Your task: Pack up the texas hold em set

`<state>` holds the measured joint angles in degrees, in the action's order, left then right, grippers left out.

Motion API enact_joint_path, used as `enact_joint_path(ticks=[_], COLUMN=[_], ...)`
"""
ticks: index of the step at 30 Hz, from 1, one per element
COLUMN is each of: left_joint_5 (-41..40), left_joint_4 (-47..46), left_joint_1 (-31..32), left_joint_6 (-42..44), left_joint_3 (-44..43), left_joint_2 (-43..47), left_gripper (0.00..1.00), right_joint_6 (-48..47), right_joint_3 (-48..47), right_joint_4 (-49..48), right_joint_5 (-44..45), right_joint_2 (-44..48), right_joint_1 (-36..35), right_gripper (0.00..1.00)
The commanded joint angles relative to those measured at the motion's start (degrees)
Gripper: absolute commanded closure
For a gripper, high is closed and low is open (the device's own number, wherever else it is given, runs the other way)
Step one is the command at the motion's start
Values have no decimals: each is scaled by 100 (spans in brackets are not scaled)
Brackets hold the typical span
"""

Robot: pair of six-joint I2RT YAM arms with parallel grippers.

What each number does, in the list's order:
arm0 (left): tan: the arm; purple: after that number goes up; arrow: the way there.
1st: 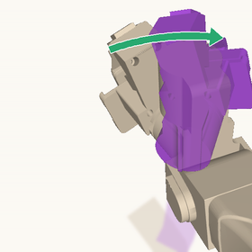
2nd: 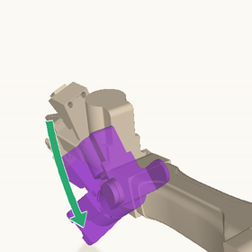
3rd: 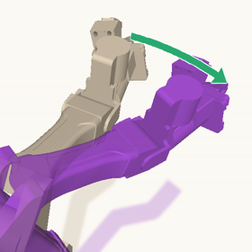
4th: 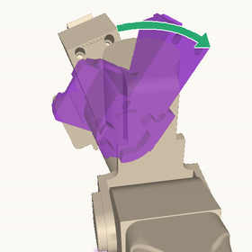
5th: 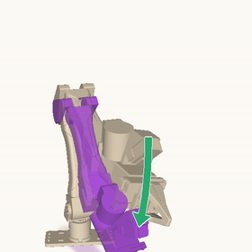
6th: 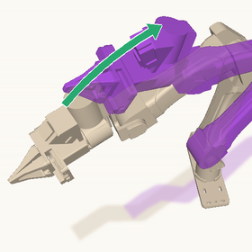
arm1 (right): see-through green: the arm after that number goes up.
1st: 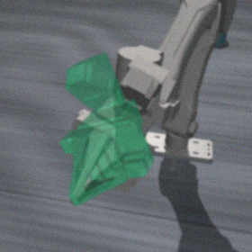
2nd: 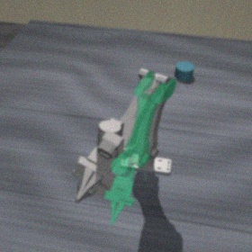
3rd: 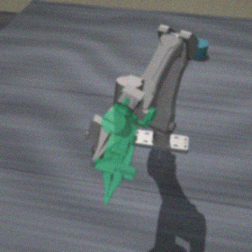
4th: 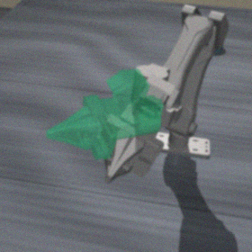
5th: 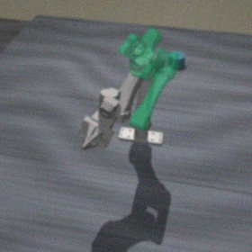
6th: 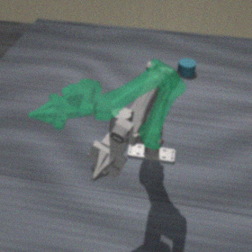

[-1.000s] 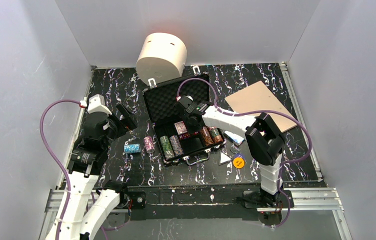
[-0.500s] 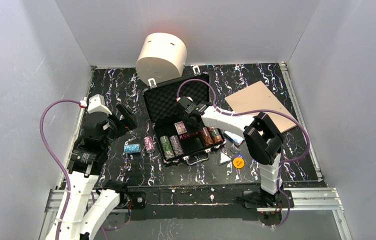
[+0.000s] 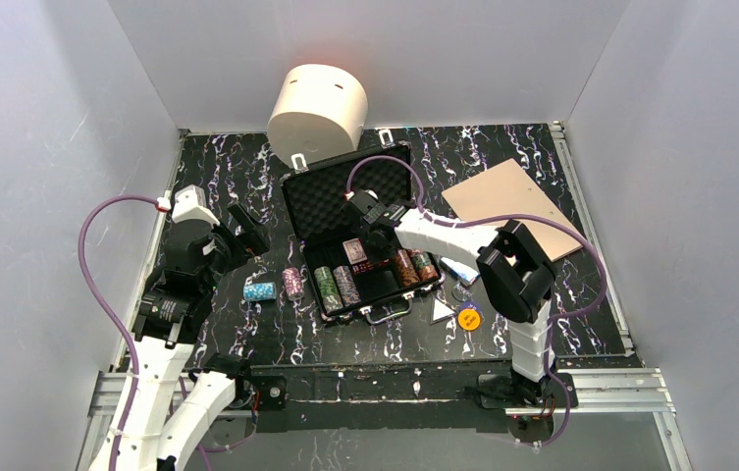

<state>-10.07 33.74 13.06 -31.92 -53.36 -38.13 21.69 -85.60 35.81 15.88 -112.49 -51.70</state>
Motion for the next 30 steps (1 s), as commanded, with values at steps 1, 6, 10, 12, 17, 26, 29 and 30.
enact_joint_path(ticks=[1,6,10,12,17,26,29,30], left_joint_5=[-94,-88,-76,-81,-92,-119,-65,35], left_joint_4=[63,65,64,67,63,64,59,35], left_joint_1=[20,19,20,20,21,21,17,21], left_joint_6=[72,80,81,81,89,82,94,125], left_joint_3=[-80,-71,-52,-47,-43,-35,-34,-34], left_joint_2=[42,42,50,58,60,113,97,81], left_gripper=[2,2,2,2,2,2,2,2], right_joint_6=[-78,-78,-70,-53,-4,177,254,294], right_joint_3=[-2,32,-8,-15,-70,104,130,165], right_joint_4=[-74,-133,-138,-145,-43,-267,-290,-312], right_joint_5=[-2,-50,-28,-3,14,-82,-34,-4], right_joint_2=[-72,-89,-93,-65,87,453,456,470], right_joint_1=[42,44,51,52,50,78,79,73], right_gripper=[69,65,62,60,58,71,72,71])
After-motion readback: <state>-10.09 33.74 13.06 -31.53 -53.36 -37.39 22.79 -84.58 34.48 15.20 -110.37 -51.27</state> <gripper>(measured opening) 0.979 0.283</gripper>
